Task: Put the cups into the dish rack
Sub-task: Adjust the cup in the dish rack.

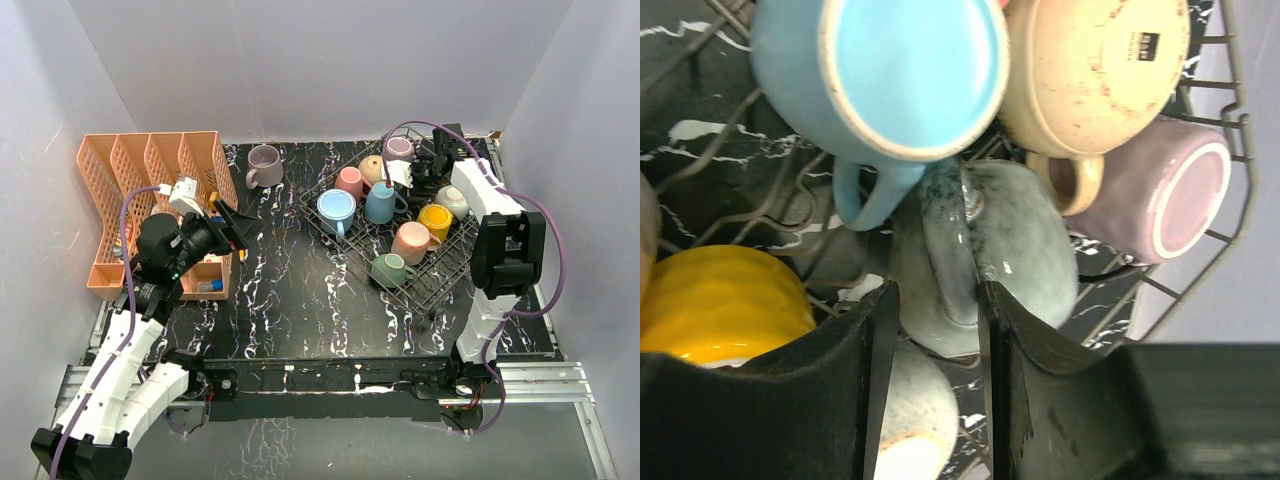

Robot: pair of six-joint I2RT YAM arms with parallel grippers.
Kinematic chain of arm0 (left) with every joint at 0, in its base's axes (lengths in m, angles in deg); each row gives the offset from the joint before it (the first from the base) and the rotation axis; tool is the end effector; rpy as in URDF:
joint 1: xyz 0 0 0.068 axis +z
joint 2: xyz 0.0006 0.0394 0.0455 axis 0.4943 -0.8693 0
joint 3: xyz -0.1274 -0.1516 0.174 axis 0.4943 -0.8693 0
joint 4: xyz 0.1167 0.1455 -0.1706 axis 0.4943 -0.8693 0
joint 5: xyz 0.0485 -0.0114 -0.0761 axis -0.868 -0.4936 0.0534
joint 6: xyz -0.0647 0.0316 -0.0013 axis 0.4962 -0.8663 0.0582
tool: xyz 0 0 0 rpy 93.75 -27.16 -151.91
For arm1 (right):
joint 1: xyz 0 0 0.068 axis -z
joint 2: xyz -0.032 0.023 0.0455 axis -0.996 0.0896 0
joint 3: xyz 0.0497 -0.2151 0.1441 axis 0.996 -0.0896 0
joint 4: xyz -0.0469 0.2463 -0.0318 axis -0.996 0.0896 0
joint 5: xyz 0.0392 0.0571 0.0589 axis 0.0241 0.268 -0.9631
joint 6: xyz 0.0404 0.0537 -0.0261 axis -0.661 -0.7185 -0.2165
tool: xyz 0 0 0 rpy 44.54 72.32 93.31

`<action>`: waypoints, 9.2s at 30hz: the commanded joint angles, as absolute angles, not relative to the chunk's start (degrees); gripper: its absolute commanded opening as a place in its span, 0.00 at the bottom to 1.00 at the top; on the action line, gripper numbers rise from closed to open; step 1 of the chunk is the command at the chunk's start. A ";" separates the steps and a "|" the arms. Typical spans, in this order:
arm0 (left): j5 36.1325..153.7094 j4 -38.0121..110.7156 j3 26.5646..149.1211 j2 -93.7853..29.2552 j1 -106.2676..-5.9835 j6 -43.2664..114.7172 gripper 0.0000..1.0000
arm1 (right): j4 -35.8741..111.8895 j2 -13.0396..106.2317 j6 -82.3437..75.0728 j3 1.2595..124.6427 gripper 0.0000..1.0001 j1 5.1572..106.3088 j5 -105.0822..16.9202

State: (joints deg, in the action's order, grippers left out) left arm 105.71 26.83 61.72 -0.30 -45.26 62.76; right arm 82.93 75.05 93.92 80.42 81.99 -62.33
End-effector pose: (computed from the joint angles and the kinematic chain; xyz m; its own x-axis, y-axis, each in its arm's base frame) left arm 0.1853 -0.0720 0.3482 -0.4176 -0.4957 -0.7615 0.3934 0.6568 -0.6433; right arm 0.4064 0.0465 0.2316 0.2615 -0.8876 -0.3793 -0.8781 -0.0556 -0.4752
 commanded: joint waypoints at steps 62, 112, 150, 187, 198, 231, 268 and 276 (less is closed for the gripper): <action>106.61 30.90 58.20 4.25 -45.17 69.78 0.96 | 51.25 77.14 -53.68 68.84 0.42 88.55 -57.83; 106.26 29.01 58.71 4.74 -45.13 68.62 0.96 | 3.77 76.69 -46.52 64.54 0.08 91.60 -58.79; 106.68 30.40 58.01 4.12 -45.10 68.70 0.96 | 24.55 72.93 -31.89 60.90 0.43 91.49 -59.07; 106.03 28.43 57.97 5.67 -45.12 67.40 0.96 | 86.55 74.70 85.87 86.50 0.72 90.26 -89.37; 105.98 28.51 57.62 5.69 -45.15 67.39 0.96 | 101.15 86.01 94.36 97.29 0.66 86.44 -86.57; 106.17 28.88 57.88 4.69 -45.10 66.86 0.96 | 104.00 90.74 94.04 105.31 0.08 87.24 -75.72; 107.56 31.82 63.20 -5.75 -45.11 67.83 0.92 | 96.37 76.39 76.20 95.70 0.61 88.40 -86.61; 101.15 21.97 75.83 -22.61 -45.41 57.38 0.82 | 89.73 60.61 56.23 80.81 0.61 86.91 -107.17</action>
